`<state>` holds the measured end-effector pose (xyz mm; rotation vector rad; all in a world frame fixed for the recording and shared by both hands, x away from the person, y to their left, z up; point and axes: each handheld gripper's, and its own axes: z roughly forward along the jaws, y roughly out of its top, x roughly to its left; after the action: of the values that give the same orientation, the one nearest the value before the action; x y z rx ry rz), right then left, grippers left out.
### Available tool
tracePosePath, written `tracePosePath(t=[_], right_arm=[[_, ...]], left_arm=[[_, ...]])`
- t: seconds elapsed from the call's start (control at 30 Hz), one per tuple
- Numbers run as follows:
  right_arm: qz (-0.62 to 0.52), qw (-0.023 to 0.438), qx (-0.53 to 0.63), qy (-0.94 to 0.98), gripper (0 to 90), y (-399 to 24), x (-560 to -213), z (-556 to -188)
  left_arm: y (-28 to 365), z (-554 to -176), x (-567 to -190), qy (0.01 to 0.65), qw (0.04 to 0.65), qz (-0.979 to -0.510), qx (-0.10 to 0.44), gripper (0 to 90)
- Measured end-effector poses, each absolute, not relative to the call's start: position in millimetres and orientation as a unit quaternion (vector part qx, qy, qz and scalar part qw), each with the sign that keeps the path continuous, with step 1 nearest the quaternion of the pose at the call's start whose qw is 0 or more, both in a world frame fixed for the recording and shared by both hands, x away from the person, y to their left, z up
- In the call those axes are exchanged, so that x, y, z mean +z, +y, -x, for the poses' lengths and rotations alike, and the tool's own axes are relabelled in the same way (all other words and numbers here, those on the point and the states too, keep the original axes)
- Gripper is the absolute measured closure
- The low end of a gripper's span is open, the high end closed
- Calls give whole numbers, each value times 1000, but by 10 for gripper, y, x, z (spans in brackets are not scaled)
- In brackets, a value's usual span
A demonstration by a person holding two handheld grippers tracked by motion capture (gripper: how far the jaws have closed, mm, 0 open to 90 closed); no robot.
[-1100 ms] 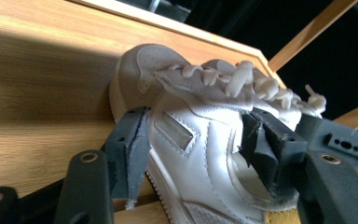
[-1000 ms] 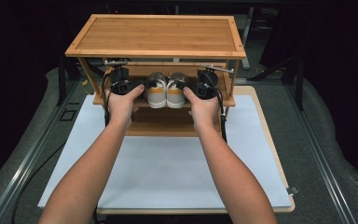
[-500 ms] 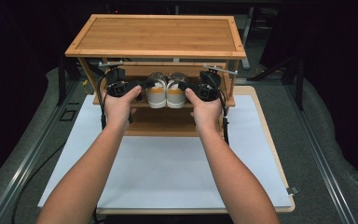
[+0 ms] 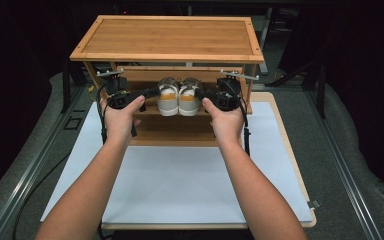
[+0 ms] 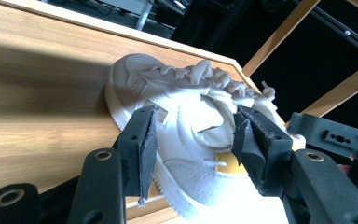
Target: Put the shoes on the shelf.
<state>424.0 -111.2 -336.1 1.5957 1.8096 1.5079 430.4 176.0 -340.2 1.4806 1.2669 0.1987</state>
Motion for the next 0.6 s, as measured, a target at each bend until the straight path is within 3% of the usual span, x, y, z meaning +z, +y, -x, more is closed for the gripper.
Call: tracePosePath(t=[0.23, 0.43, 0.6], right_arm=[[-538, 150, 524, 643, 555, -1146, -3389, -4173], [-540, 137, 532, 638, 626, -1189, -3426, -4161], [-537, 149, 526, 643, 716, -1235, -3478, -4160]], left_arm=[[1836, -4269, -3406, 533, 557, -632, 79, 490], [1918, -4274, -3454, 547, 557, -619, 87, 495], [1932, -4256, -3552, 547, 561, -615, 89, 617]])
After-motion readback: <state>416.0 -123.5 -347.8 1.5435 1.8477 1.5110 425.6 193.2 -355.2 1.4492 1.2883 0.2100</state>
